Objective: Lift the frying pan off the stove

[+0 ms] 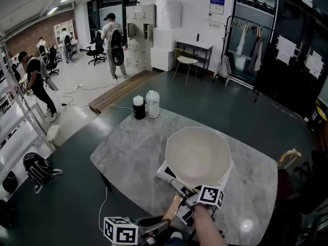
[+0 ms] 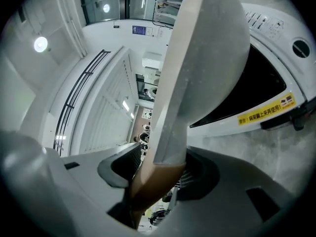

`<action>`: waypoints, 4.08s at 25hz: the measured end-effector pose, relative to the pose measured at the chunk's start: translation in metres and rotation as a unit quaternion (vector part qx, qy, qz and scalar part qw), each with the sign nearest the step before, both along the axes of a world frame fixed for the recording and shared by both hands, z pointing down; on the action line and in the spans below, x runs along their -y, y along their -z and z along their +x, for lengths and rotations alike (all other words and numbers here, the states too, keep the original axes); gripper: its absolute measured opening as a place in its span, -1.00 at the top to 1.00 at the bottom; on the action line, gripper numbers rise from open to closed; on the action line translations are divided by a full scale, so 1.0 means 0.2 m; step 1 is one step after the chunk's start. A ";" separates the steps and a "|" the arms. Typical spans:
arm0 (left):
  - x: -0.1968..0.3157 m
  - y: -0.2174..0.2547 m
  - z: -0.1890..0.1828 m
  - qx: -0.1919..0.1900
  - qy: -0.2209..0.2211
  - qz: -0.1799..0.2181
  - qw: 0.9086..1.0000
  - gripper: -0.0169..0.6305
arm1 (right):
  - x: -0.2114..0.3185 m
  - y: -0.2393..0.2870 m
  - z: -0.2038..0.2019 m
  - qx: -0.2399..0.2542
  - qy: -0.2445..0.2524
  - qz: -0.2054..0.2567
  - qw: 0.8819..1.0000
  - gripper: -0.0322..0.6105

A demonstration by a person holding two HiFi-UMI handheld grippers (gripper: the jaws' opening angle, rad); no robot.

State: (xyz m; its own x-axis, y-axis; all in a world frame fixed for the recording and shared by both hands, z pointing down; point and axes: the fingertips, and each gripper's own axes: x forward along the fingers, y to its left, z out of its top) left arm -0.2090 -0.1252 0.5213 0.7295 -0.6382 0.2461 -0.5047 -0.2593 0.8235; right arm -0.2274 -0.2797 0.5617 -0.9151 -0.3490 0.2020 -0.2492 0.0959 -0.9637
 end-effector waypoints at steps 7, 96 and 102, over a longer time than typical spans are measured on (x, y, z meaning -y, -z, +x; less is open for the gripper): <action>-0.01 -0.05 0.01 0.052 -0.007 -0.018 0.998 0.52 | 0.00 -0.02 -0.04 -0.001 0.024 -0.002 1.000 0.27; 0.28 0.34 0.94 0.067 -0.391 0.190 0.898 0.54 | 0.17 0.86 1.22 -0.175 -0.197 0.314 0.912 0.17; 0.33 0.34 0.93 0.077 -0.388 0.191 0.899 0.54 | 0.18 0.89 1.26 -0.168 -0.206 0.317 0.910 0.17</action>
State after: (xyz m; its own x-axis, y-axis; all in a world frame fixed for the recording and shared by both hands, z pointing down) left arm -0.0225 -0.1905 0.4532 0.9673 -0.0121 0.2535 -0.1509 -0.8305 0.5361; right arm 0.0244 -0.3163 0.3841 -0.6039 -0.7926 0.0844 -0.6606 0.4384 -0.6095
